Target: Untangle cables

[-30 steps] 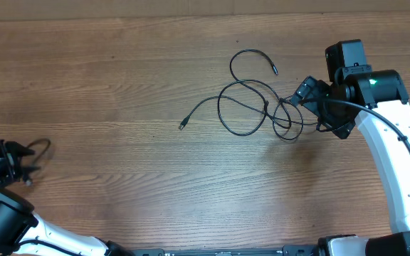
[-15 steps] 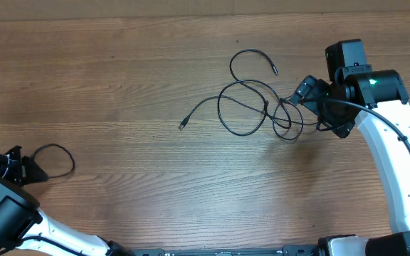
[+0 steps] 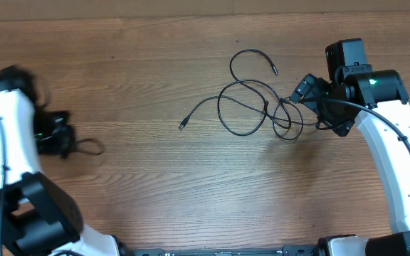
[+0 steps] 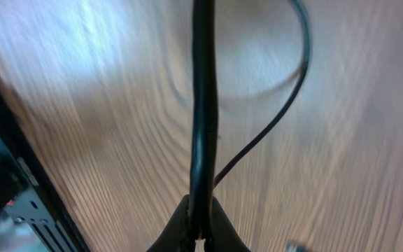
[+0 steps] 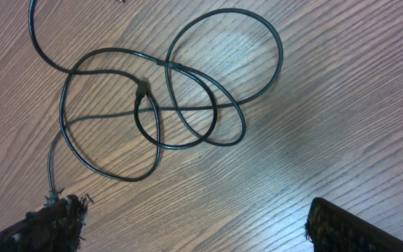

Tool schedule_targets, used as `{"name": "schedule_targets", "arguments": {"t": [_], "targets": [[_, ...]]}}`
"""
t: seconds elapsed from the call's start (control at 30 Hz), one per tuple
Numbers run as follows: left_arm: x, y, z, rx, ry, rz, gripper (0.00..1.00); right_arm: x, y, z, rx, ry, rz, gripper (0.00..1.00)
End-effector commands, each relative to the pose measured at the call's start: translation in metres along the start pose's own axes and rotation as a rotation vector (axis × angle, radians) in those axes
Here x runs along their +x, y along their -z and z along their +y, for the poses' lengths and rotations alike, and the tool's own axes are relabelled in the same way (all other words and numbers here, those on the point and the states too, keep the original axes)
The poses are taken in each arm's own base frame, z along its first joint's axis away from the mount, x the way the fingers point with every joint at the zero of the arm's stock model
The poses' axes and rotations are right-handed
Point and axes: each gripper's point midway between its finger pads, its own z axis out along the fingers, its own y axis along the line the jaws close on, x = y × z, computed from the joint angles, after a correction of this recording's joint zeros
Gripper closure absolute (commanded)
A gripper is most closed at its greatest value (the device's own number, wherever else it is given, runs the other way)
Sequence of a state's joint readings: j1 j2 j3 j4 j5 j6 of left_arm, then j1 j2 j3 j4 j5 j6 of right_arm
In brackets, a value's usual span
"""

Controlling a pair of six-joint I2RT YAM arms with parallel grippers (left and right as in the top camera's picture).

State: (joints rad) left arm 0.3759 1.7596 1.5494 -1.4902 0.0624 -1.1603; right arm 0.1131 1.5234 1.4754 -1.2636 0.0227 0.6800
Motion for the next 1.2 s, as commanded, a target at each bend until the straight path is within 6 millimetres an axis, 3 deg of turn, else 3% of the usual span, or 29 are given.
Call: {"name": "schedule_targets", "arguments": {"t": [0.0,0.03,0.17,0.27,0.4,0.53,0.77,0.9,1.03,1.17], "targets": [[0.036,0.008,-0.007,0.008,-0.020,-0.065,0.95,-0.004,0.005,0.005,-0.013,0.006,-0.021,0.00],[0.049,0.009,-0.006,-0.006,-0.010,-0.099,0.95,-0.004,0.005,0.004,-0.010,0.013,-0.023,0.00],[0.069,0.019,0.008,-0.028,0.008,-0.180,0.95,-0.004,0.005,0.004,-0.009,0.033,-0.021,0.00],[0.072,0.033,0.025,-0.020,0.035,-0.210,0.95,-0.004,0.005,0.004,-0.010,0.032,-0.023,0.00],[0.083,0.060,0.034,0.109,0.016,-0.174,0.95,-0.007,0.005,0.007,-0.021,0.032,-0.035,0.00],[0.101,0.098,0.033,0.329,-0.024,-0.110,0.95,-0.009,0.005,0.009,-0.028,0.031,-0.042,0.00],[0.078,0.163,0.050,0.613,0.062,-0.288,0.96,-0.006,0.005,0.006,-0.019,0.032,-0.031,0.00],[0.083,0.200,0.057,0.773,0.152,-0.254,0.95,-0.007,0.005,0.007,-0.020,0.031,-0.032,0.00],[0.093,0.246,0.052,0.951,0.104,-0.233,0.96,-0.006,0.005,0.007,-0.021,0.032,-0.029,0.00],[0.100,0.277,0.057,1.052,0.096,-0.210,0.96,-0.004,0.004,0.007,-0.023,0.032,-0.020,0.00]]}}
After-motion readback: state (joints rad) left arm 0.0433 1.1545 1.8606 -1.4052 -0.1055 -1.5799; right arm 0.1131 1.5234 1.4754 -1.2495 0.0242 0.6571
